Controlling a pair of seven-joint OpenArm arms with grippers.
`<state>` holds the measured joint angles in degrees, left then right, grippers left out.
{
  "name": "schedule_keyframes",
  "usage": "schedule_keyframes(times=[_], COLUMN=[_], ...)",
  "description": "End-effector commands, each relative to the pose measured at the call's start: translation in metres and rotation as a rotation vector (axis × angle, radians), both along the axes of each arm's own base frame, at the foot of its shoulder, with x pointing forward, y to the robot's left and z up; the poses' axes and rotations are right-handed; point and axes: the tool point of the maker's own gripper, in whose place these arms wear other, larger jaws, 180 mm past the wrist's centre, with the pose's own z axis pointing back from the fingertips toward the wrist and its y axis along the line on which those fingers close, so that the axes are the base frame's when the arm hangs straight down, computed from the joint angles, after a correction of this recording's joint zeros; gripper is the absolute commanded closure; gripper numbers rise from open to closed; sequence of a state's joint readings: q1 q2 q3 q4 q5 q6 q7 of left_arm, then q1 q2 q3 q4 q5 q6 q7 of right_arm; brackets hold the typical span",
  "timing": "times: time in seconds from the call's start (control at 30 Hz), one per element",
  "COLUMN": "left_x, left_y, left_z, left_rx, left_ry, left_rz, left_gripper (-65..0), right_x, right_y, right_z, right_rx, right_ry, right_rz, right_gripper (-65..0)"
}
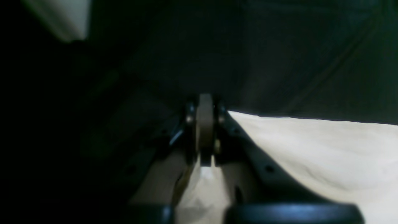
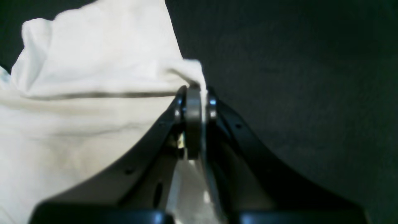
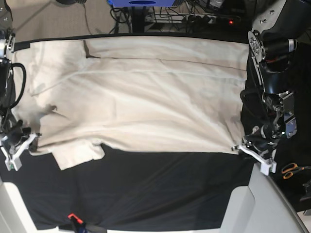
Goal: Fold the T-shirt properly
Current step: 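Lift the gripped shirt edge with both grippers and fold it inward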
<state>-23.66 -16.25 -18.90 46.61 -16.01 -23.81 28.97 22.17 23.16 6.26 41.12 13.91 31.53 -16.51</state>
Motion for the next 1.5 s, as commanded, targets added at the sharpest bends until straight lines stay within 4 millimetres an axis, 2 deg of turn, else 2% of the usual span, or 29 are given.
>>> schedule_keyframes(times=[0.0, 0.23, 0.47, 0.53, 0.67, 0.8, 1.1, 1.23, 1.4, 1.47], left_x=[0.013, 0.005, -0.003, -0.009, -0.021, -0.028, -0.051, -0.066, -0.081, -0.088], left_y=[0.012, 0.014, 0.009, 0.009, 0.008, 0.007, -0.004, -0.006, -0.011, -0.013], left_z=[0.022, 0.016, 0.033, 0.032, 0.025, 0.026, 0.027, 0.021, 0.018, 0.019], left_rx=[0.010, 0.010, 0.067, 0.077, 0.090, 0.106, 0.136, 0.147, 0.166, 0.178], left_ry=[-0.071, -0.057, -0.120, -0.120, -0.106, -0.111, -0.122, -0.107, -0.064, -0.050], left_rz=[0.021, 0.026, -0.008, -0.013, -0.021, -0.031, -0.066, -0.077, -0.105, -0.118], left_gripper=[0.0, 0.0, 0.0, 0.0, 0.0, 0.0, 0.0, 0.0, 0.0, 0.0], right_x=[0.019, 0.025, 0.016, 0.018, 0.014, 0.014, -0.002, -0.007, -0.023, -0.026], right_y=[-0.010, -0.009, -0.007, -0.003, 0.001, 0.007, 0.011, 0.007, 0.005, 0.006], right_z=[0.026, 0.033, 0.027, 0.028, 0.015, 0.015, 0.005, 0.021, 0.007, 0.008], right_rx=[-0.002, 0.013, 0.029, 0.040, 0.069, 0.087, 0.120, 0.235, 0.231, 0.225], right_ry=[-0.089, -0.150, -0.196, -0.221, -0.200, -0.227, -0.237, -0.296, -0.232, -0.237], right_rz=[-0.015, -0.022, -0.026, -0.026, -0.045, -0.048, -0.045, -0.074, -0.069, -0.061], right_gripper=[-0.2, 0.0, 0.0, 0.0, 0.0, 0.0, 0.0, 0.0, 0.0, 0.0])
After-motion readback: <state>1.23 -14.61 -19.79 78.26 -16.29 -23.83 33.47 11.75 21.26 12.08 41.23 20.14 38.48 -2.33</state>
